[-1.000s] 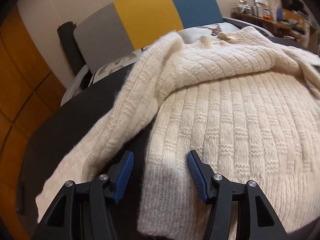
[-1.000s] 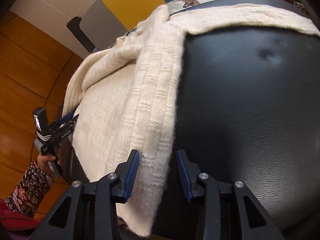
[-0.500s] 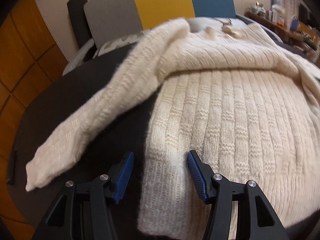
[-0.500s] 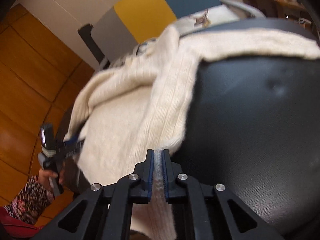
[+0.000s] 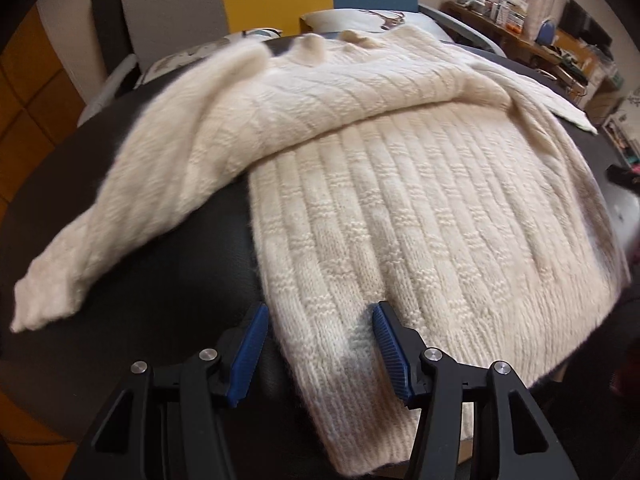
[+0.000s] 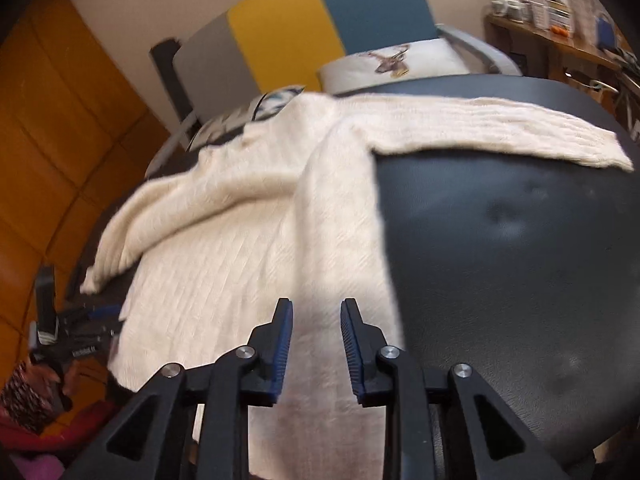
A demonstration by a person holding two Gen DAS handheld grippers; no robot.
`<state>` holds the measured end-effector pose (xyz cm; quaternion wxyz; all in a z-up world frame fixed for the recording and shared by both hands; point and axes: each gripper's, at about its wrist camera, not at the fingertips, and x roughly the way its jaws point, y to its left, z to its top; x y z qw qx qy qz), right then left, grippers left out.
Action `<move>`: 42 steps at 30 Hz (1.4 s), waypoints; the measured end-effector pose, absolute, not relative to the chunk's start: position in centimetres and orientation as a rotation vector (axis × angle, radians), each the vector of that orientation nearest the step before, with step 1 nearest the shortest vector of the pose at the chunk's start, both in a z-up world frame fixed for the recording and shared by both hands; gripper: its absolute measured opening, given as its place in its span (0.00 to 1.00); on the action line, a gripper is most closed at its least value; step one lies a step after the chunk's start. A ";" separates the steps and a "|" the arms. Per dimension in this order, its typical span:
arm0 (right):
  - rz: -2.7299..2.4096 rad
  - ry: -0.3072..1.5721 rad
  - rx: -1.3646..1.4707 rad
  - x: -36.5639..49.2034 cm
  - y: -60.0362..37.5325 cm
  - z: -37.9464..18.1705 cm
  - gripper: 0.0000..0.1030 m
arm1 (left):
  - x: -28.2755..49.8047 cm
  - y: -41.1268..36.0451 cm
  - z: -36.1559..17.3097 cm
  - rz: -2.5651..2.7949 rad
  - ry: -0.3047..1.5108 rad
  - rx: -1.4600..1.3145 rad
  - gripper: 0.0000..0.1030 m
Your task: Fold clothes
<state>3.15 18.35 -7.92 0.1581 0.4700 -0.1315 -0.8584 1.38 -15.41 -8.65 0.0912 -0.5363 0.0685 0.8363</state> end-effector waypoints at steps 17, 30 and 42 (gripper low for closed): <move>-2.531 -0.201 1.377 2.1 18.1 -8.4 0.25 | 4.2 -12.3 -7.1 2.430 0.098 -1.554 0.55; -2.276 0.162 1.387 0.8 4.6 -11.4 0.26 | 5.9 -29.0 -5.4 2.831 0.494 -1.315 0.57; -2.266 0.150 1.491 0.1 4.4 -11.4 0.27 | 5.2 -39.8 -9.9 2.756 0.900 -1.296 0.59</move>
